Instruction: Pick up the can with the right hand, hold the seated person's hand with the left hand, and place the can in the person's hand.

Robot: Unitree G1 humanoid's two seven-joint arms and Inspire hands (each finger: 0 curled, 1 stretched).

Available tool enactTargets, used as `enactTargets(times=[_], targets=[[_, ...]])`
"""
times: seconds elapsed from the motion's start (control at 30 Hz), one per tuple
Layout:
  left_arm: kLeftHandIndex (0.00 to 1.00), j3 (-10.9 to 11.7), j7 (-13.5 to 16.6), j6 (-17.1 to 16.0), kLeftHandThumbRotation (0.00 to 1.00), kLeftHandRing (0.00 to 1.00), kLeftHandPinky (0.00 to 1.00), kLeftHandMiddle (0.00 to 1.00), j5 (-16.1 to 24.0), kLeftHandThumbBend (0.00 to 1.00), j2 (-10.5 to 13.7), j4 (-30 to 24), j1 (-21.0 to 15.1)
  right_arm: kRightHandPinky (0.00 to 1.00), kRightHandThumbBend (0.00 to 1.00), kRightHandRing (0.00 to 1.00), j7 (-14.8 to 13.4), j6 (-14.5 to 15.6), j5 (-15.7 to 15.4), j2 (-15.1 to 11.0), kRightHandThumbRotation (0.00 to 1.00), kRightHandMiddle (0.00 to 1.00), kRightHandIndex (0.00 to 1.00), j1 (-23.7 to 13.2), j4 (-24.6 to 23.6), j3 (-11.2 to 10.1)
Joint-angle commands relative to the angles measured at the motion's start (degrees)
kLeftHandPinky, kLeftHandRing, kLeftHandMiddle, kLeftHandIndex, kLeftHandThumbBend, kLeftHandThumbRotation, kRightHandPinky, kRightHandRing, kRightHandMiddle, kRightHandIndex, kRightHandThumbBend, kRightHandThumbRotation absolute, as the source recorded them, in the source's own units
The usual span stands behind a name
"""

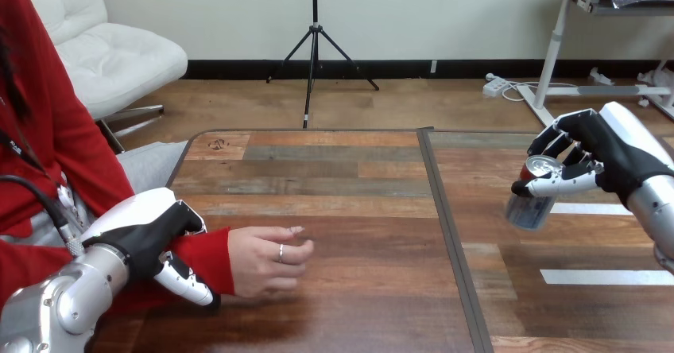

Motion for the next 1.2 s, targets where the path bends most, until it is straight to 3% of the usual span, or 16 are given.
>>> enactTargets(times=[0.0, 0.5, 1.17], targets=[[0.37, 4.00, 2.86, -2.86, 0.00, 0.25, 0.19, 0.34, -1.29, 0.79, 0.90, -6.78, -10.88, 0.37, 0.69, 0.40, -1.74, -0.56, 0.47, 1.97, 0.00, 0.46, 0.50, -6.46, -4.27, -0.44], [0.36, 3.40, 3.13, -3.47, 0.00, 0.25, 0.18, 0.33, -1.77, 0.80, 0.40, -5.97, -14.39, 0.39, 0.68, 0.40, -1.59, -2.22, 0.11, 3.32, 0.00, 0.46, 0.49, -8.32, -3.95, -0.09], [0.36, 2.16, 3.63, -4.12, 0.00, 0.24, 0.18, 0.32, -1.20, 0.78, -0.86, -4.41, -18.22, 0.35, 0.68, 0.37, -1.66, -0.99, 0.36, 6.27, 0.00, 0.44, 0.48, -9.90, -5.67, -0.32]])
